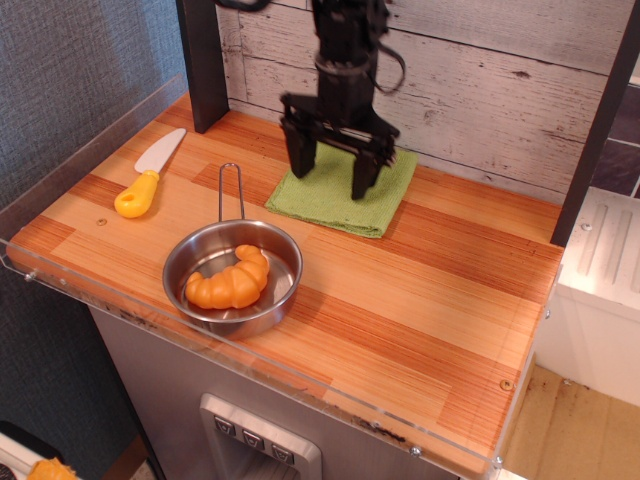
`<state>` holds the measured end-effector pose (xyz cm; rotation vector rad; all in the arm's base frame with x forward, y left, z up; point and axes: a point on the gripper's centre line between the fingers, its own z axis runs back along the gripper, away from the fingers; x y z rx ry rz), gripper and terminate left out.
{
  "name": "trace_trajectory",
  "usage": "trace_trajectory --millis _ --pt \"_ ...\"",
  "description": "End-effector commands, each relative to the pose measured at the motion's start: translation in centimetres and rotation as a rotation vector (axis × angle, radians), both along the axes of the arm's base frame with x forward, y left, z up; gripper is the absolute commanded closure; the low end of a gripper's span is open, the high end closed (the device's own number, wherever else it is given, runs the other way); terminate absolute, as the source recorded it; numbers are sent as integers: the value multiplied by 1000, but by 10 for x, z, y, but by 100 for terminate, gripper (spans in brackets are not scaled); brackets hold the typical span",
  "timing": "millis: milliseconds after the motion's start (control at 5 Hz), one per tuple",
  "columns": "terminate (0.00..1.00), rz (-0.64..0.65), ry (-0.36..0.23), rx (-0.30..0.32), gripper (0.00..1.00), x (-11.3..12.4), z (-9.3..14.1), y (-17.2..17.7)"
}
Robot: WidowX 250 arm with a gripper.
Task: Move the green cloth to the far right corner of the table
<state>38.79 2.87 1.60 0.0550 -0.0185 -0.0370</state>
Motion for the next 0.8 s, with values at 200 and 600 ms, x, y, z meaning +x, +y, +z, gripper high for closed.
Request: trace_trajectory --millis 200,600 --pt "0 58 -97 46 0 9 -15 6" --pt "0 -12 -103 -19 0 0 -1 -33"
